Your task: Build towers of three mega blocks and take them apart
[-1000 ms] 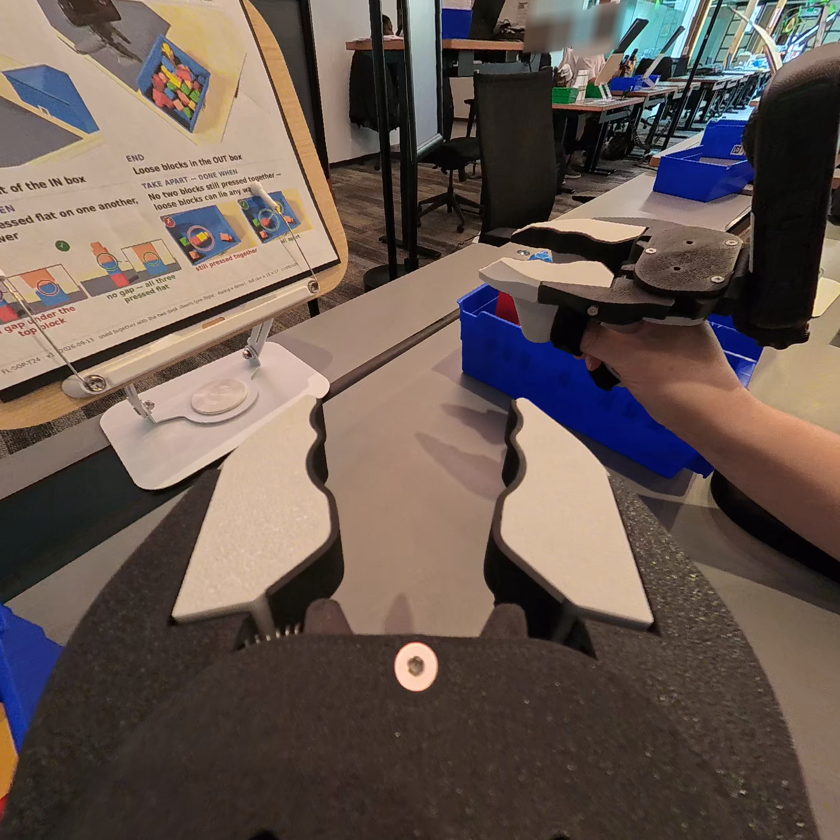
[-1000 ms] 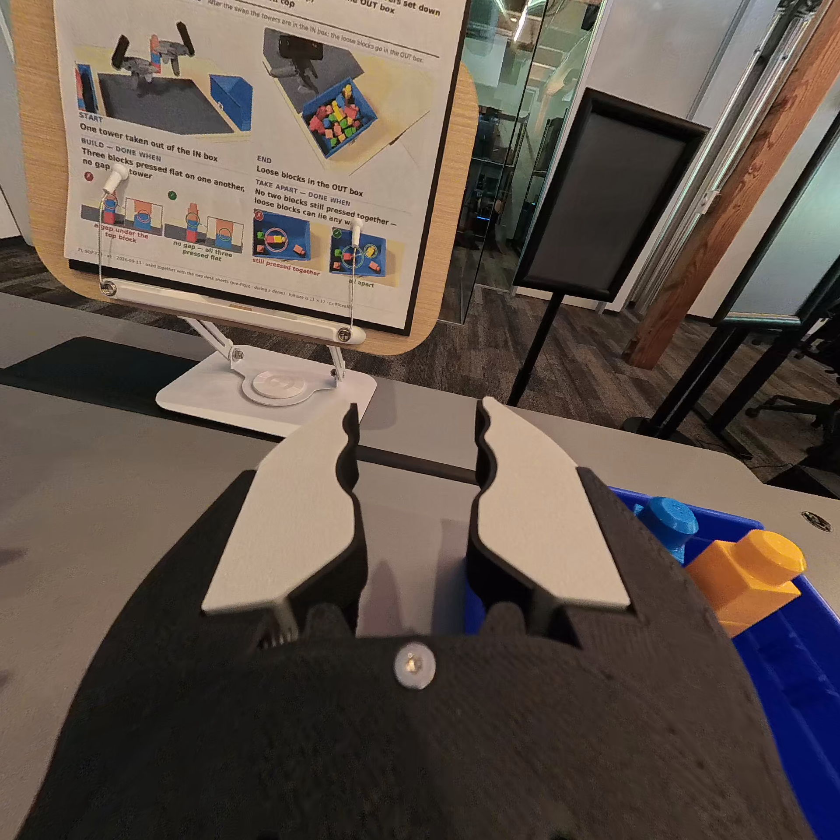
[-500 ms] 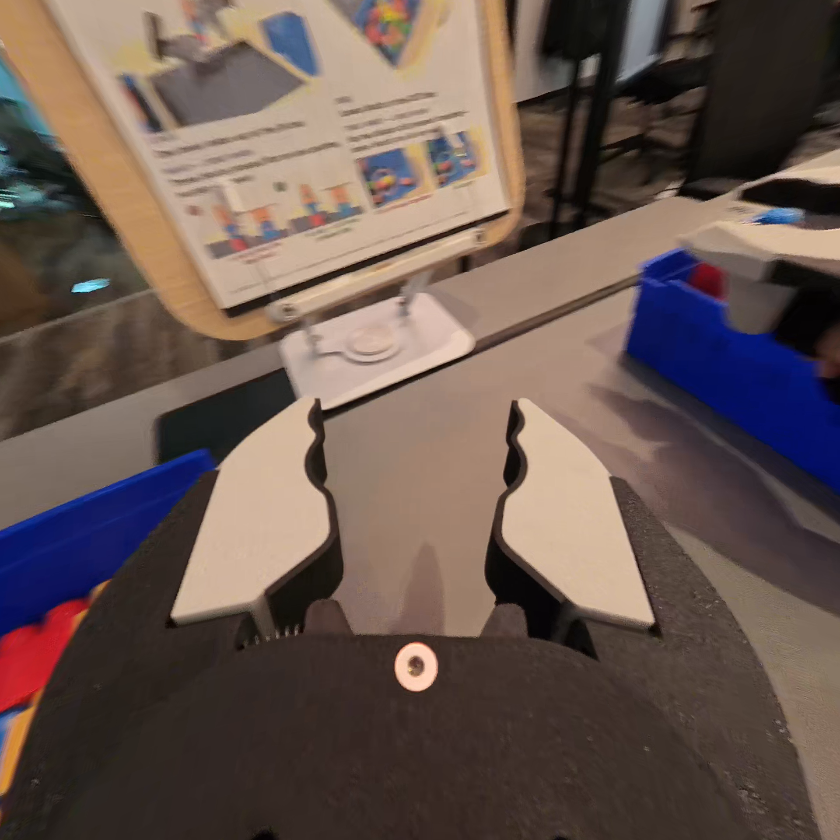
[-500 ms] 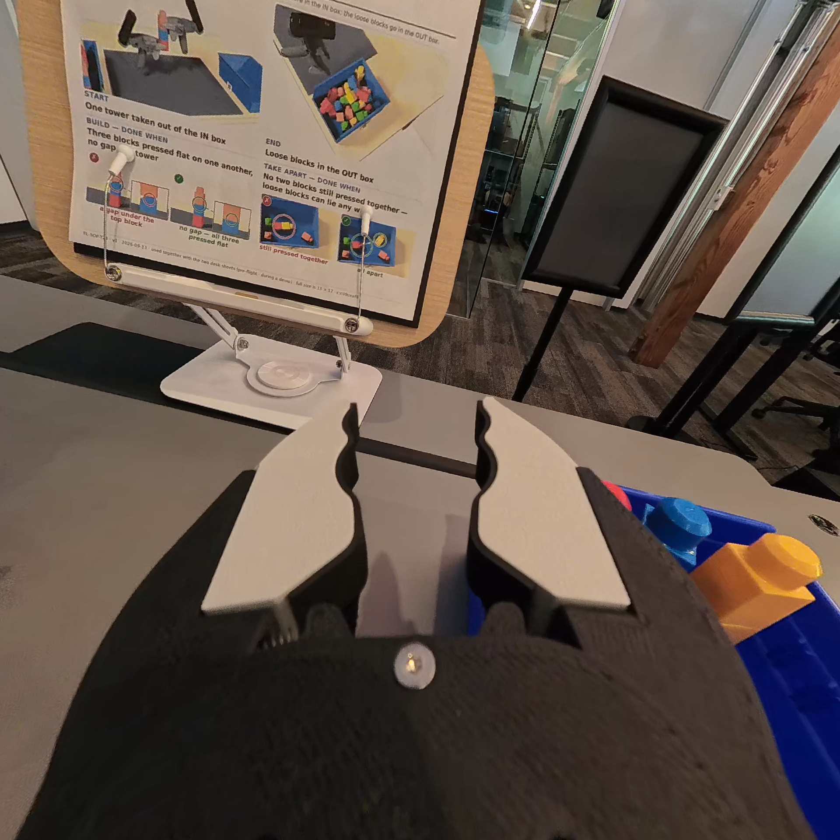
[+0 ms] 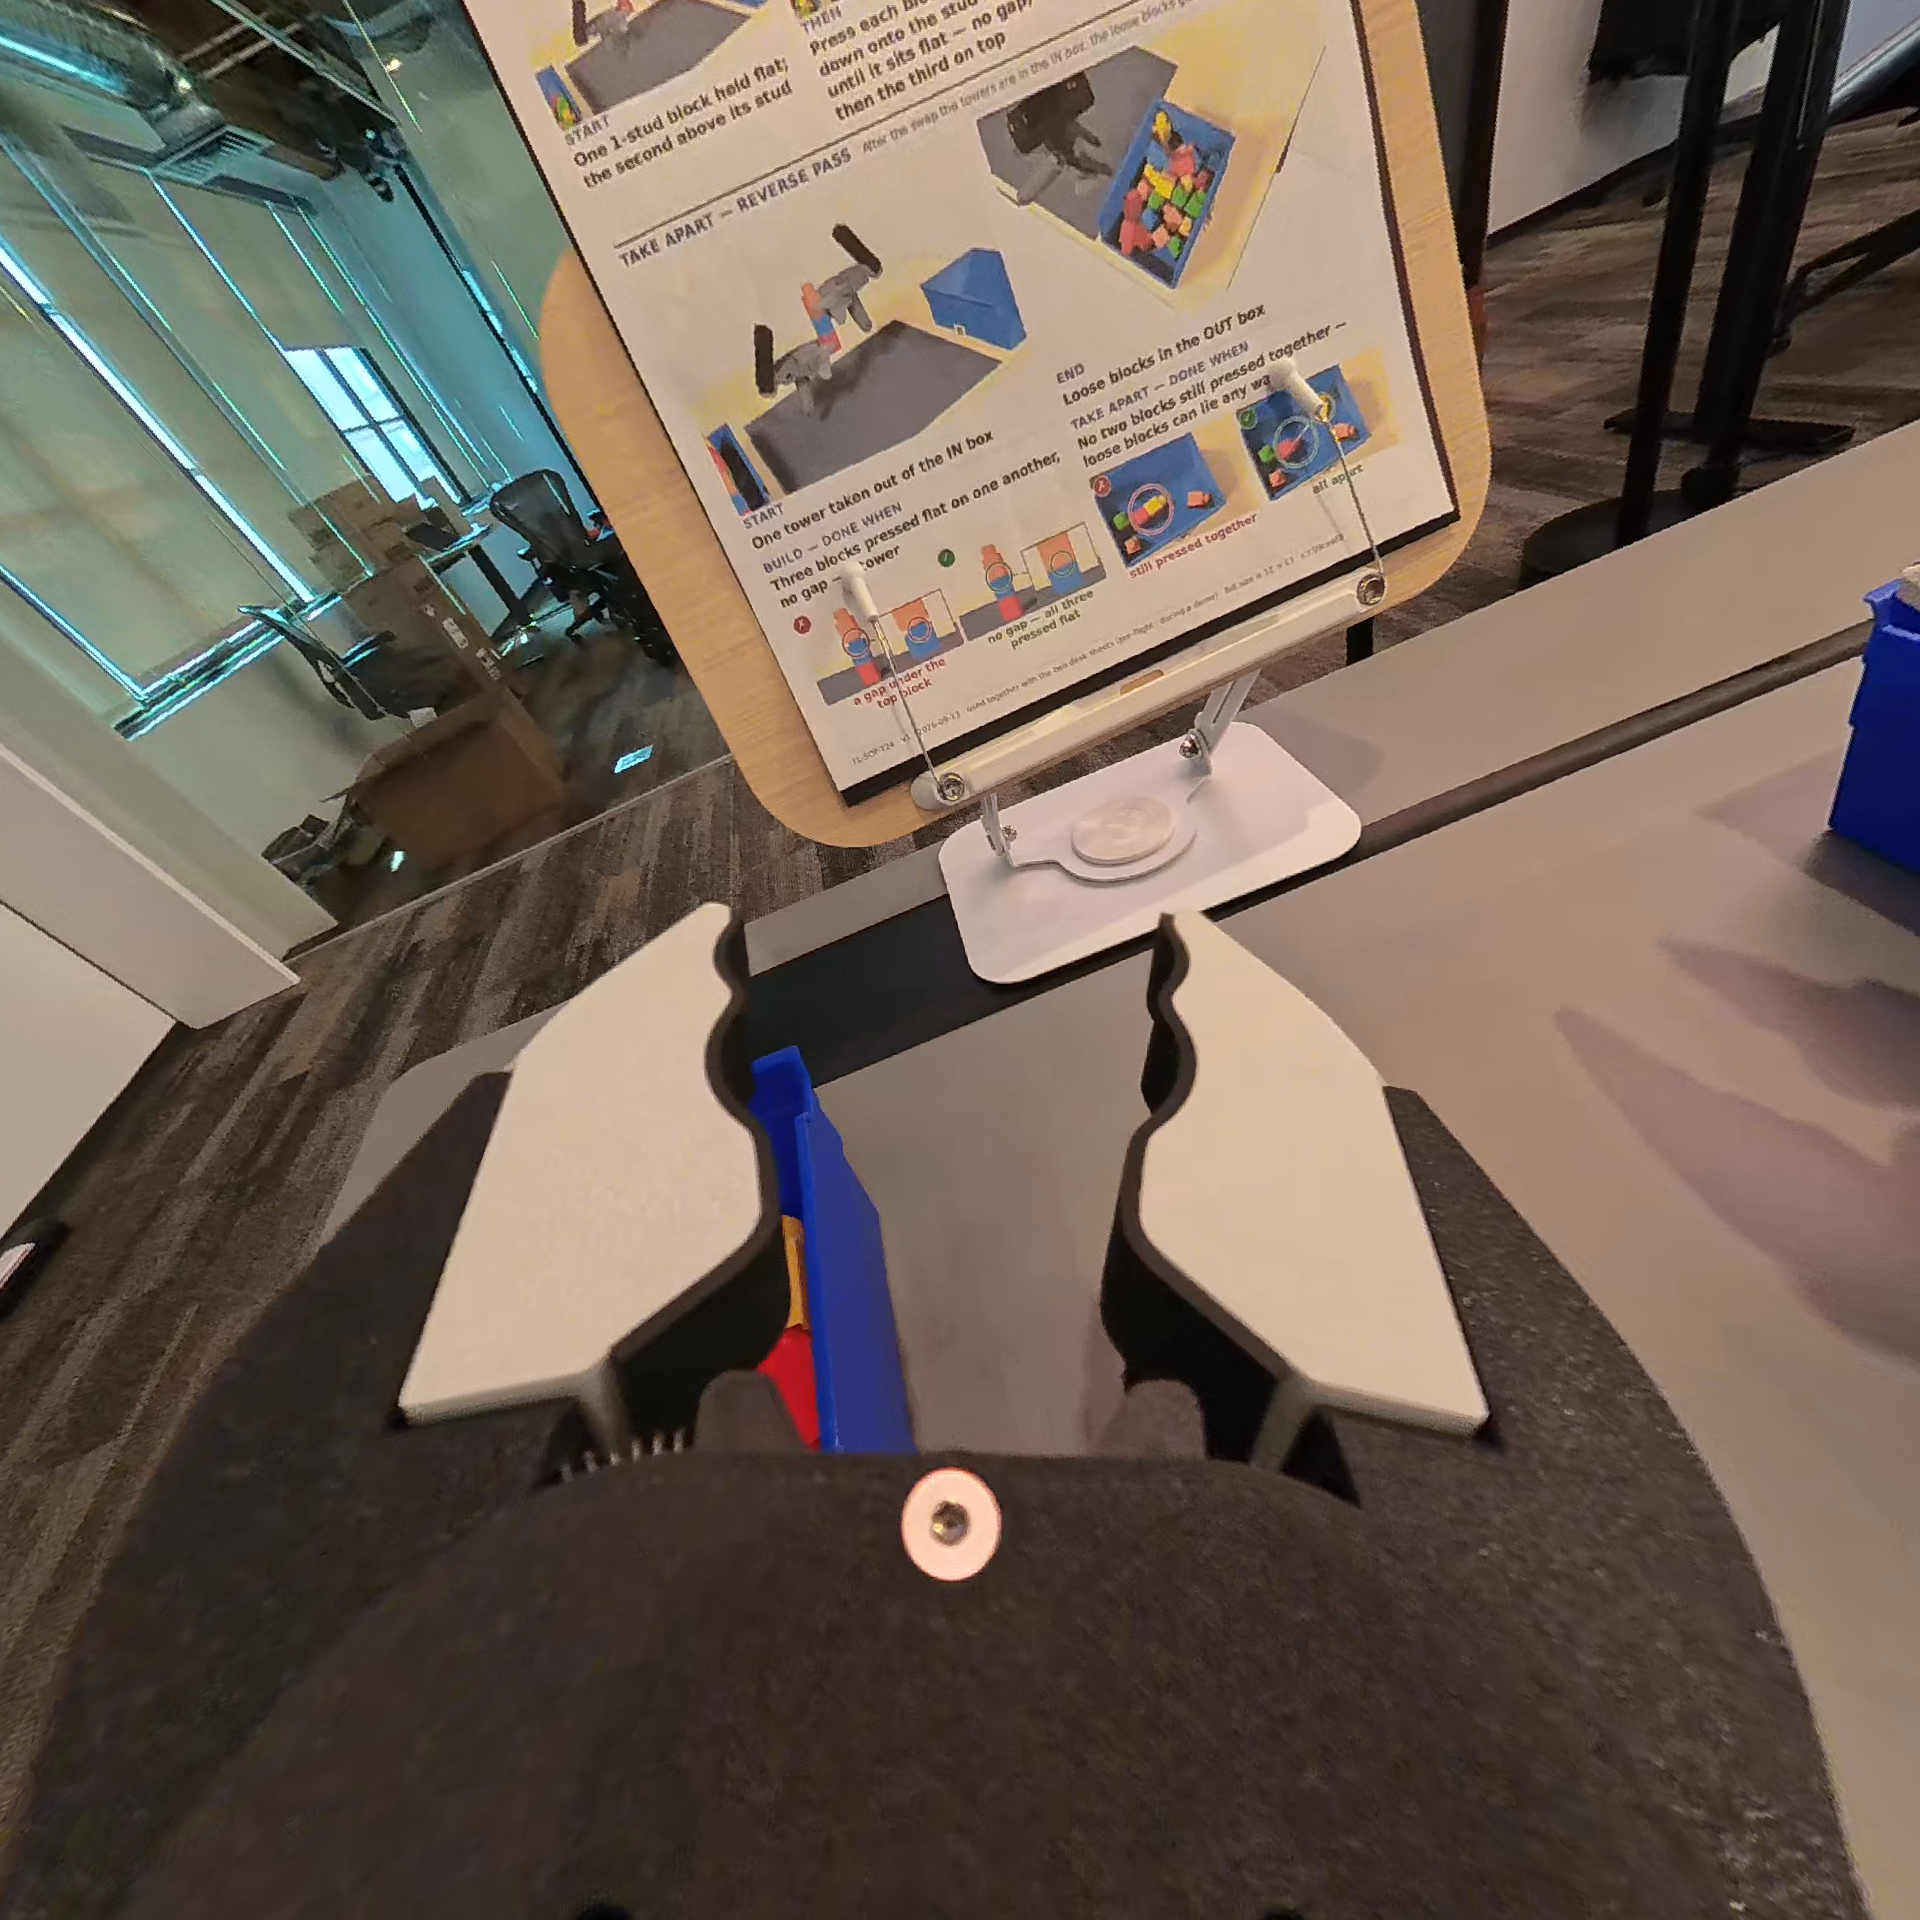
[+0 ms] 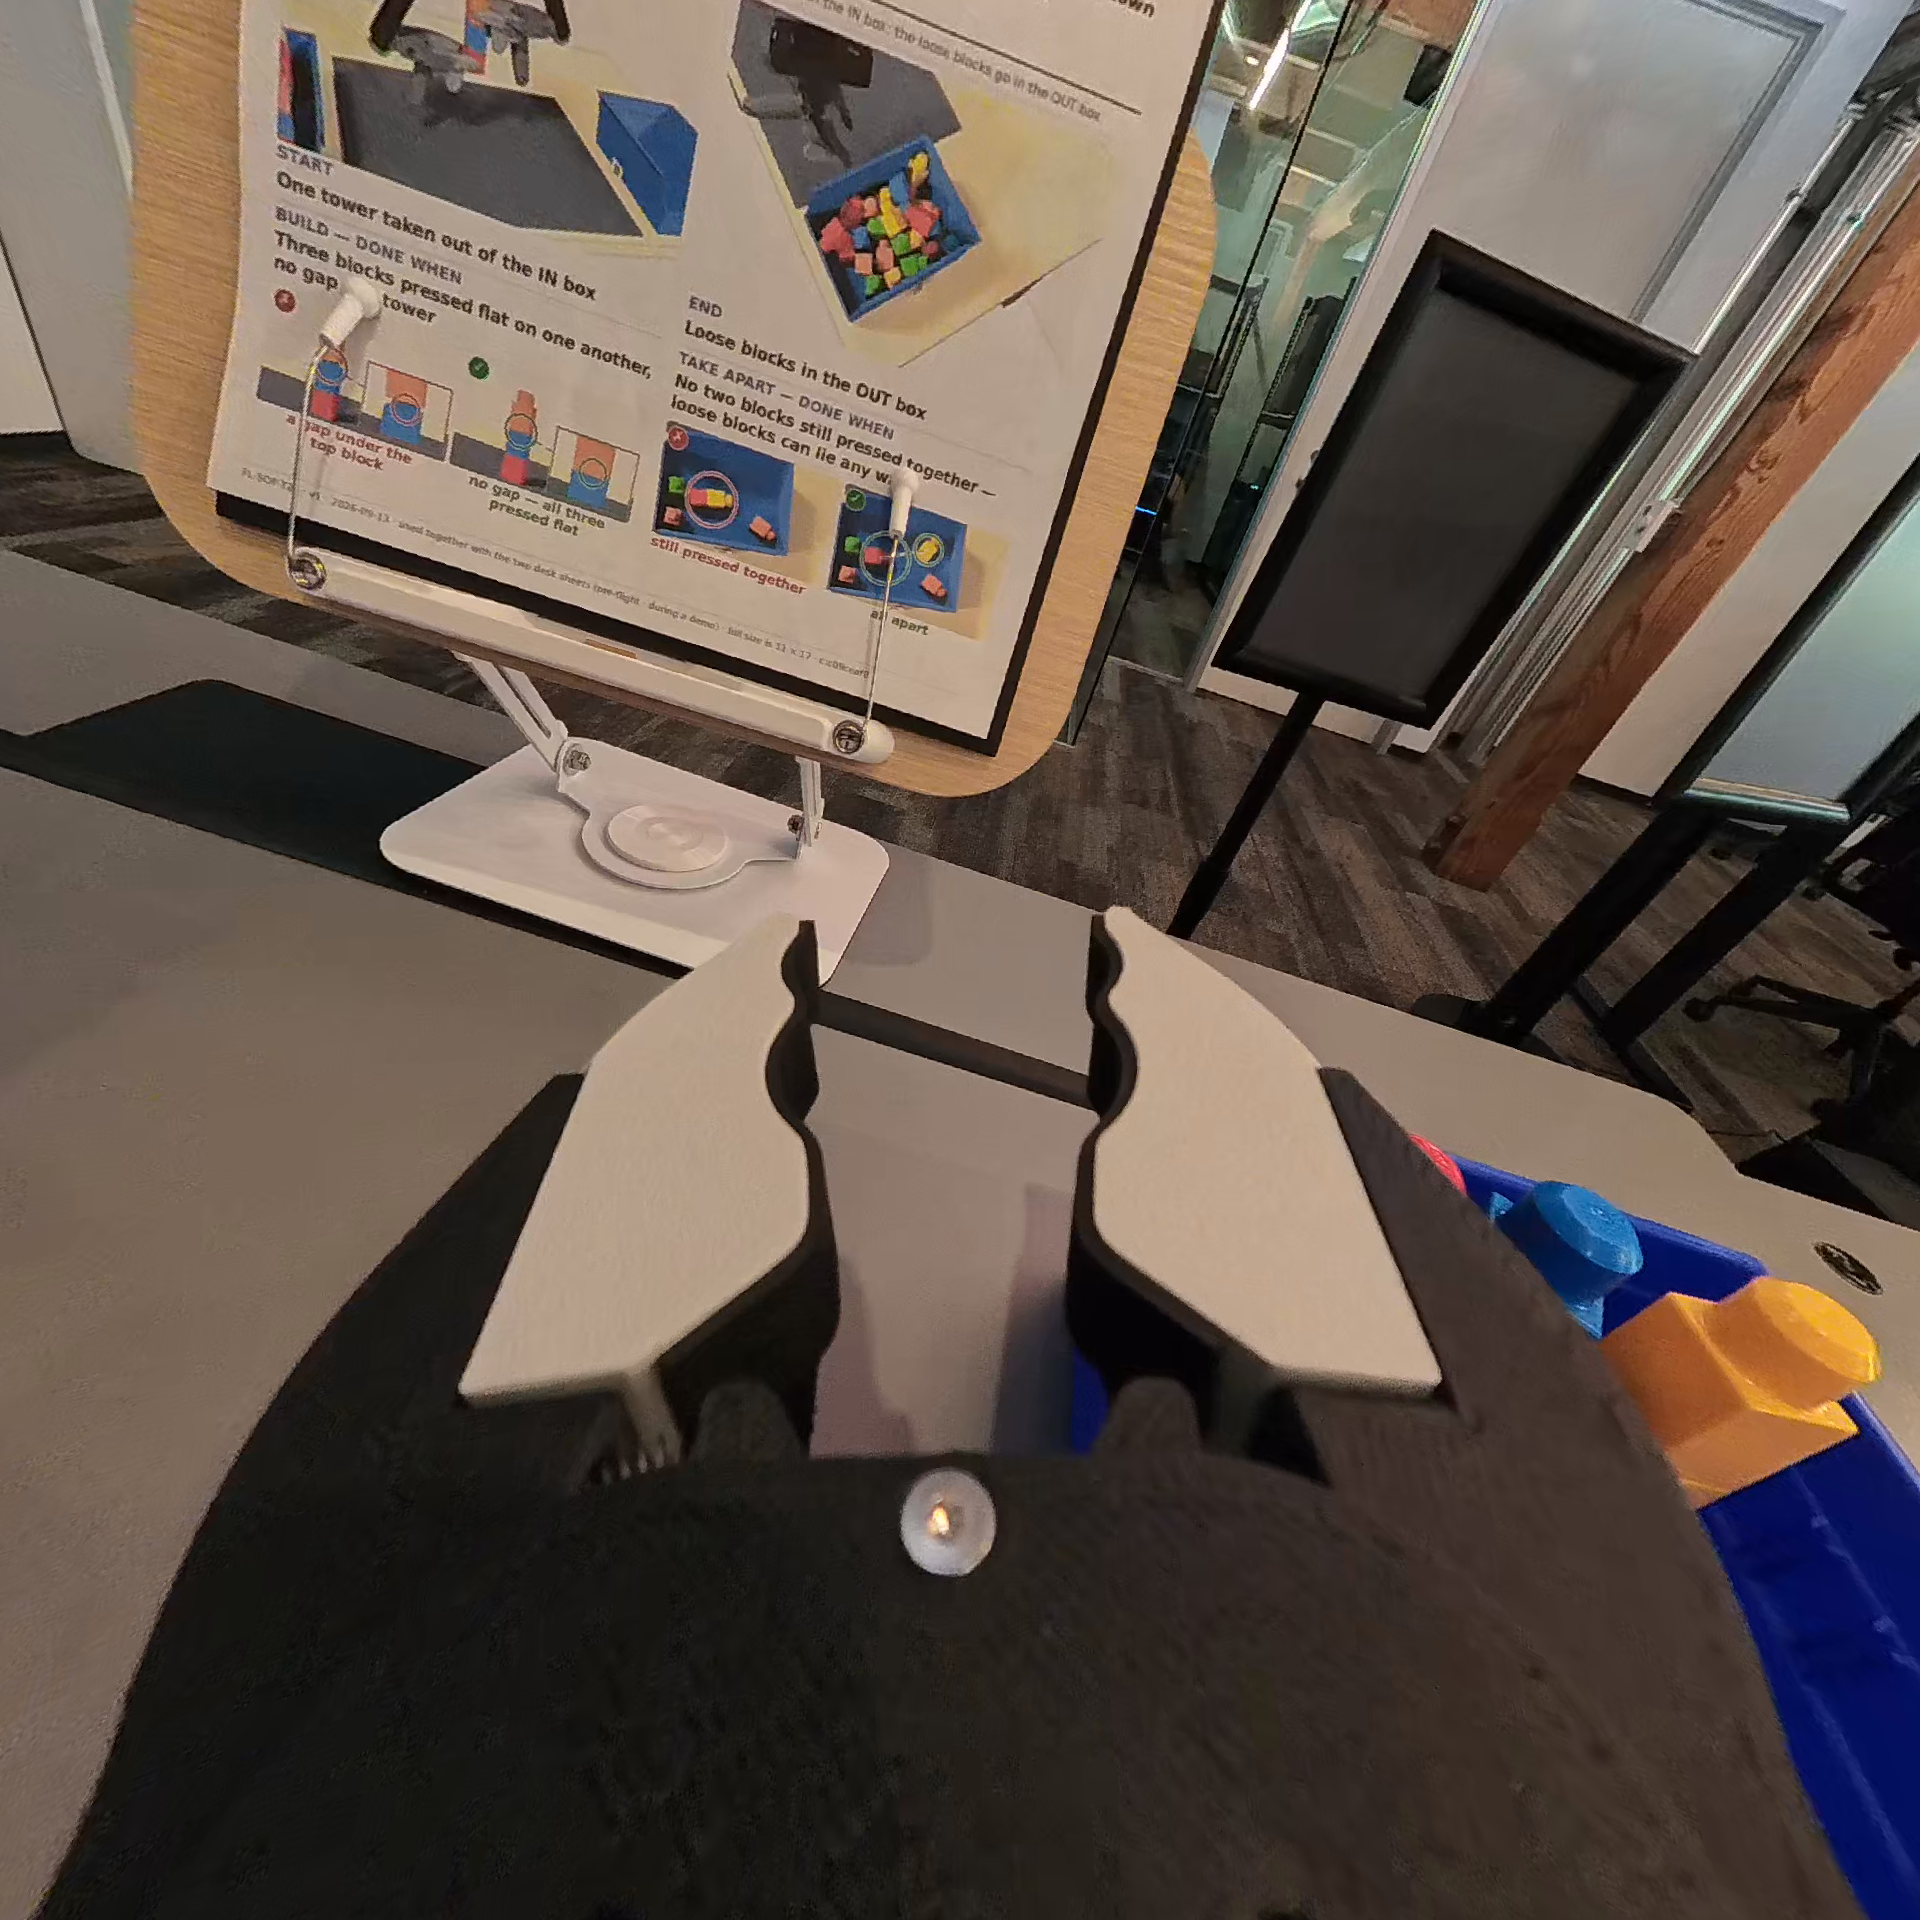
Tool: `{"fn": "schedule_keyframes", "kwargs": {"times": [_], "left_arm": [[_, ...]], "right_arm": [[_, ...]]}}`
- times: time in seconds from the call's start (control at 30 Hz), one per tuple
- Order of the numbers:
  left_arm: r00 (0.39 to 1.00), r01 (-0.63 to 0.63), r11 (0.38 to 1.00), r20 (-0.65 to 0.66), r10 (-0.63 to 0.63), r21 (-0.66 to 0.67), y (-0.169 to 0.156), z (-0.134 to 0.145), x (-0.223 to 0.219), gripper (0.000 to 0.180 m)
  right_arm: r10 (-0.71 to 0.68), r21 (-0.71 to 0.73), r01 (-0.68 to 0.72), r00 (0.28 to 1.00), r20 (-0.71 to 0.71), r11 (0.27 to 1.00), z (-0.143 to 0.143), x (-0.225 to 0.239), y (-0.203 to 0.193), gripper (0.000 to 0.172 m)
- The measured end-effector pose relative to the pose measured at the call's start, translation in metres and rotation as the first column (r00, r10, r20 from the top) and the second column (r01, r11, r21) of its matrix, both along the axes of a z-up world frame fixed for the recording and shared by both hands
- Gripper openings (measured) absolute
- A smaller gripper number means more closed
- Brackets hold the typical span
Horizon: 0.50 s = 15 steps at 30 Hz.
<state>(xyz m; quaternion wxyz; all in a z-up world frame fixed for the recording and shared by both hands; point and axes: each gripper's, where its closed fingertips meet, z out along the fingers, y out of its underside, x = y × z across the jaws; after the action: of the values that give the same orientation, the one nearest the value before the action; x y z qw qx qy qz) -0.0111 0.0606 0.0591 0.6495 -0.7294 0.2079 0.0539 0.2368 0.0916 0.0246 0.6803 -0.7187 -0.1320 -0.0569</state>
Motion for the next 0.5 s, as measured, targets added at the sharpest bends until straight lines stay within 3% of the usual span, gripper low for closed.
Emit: {"fn": "schedule_keyframes", "kwargs": {"times": [0.3, 0.4, 0.5], "left_arm": [[0.999, 0.028, 0.999, 0.024, -0.027, -0.032, -0.001, -0.001, 0.001, 0.074], [0.995, 0.1, 0.976, -0.005, -0.103, -0.194, -0.006, -0.01, -0.002, 0.071], [0.991, 0.026, 0.94, -0.115, -0.069, -0.341, -0.021, -0.007, -0.062, 0.057]], "right_arm": [[0.009, -0.009, -0.009, 1.0, -0.018, 1.0, -0.001, 0.002, 0.001, 0.052], [0.021, -0.015, -0.022, 1.0, -0.018, 1.0, -0.002, 0.0, 0.001, 0.054], [0.034, -0.024, -0.035, 0.999, -0.017, 0.999, -0.002, -0.001, 0.002, 0.056]]}}
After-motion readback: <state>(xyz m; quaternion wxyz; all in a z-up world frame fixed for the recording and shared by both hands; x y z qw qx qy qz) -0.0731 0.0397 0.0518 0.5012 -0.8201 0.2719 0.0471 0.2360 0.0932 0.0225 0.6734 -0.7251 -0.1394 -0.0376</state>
